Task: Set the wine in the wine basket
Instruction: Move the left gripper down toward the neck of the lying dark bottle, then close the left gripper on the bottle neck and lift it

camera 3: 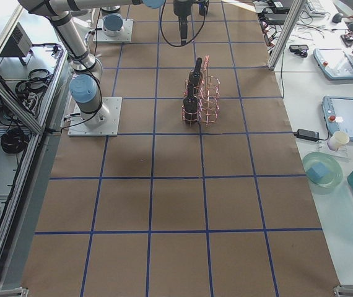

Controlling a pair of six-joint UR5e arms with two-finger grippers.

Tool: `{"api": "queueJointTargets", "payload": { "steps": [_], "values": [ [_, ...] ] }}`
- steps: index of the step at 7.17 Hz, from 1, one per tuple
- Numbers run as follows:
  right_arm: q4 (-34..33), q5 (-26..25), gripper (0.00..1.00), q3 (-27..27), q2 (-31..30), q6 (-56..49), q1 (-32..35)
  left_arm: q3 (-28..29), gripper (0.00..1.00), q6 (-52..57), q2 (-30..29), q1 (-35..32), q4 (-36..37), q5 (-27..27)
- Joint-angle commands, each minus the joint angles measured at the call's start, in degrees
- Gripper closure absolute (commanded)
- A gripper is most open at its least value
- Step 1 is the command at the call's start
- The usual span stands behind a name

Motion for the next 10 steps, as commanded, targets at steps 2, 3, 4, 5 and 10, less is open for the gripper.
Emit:
{"api": "queueJointTargets", "payload": {
  "steps": [2, 3, 4, 5, 10],
  "values": [
    [-0.2, -0.2, 0.0, 0.0, -0.1, -0.1, -0.4, 2.1, 0.0, 7.5, -9.1, 2.7, 8.4, 0.1],
    [0.1, -0.2, 0.0, 0.0, -0.1, -0.1, -0.4, 4.2, 0.0, 8.9, -11.6, 2.8, 8.4, 0.1],
    [-0.1, -0.3, 0.0, 0.0, -0.4, -0.1, -0.4, 4.3, 0.0, 10.7, -12.3, 3.4, 8.0, 0.1],
    [-0.1, -0.3, 0.0, 0.0, -0.4, -0.1, -0.4, 4.2, 0.03, 11.3, -12.4, 4.4, 8.2, 0.1],
    [-0.4, 0.5, 0.0, 0.0, -0.1, -0.1, 0.0, 3.9, 1.0, 11.3, -11.7, 4.4, 8.7, 0.0]
  ]
}}
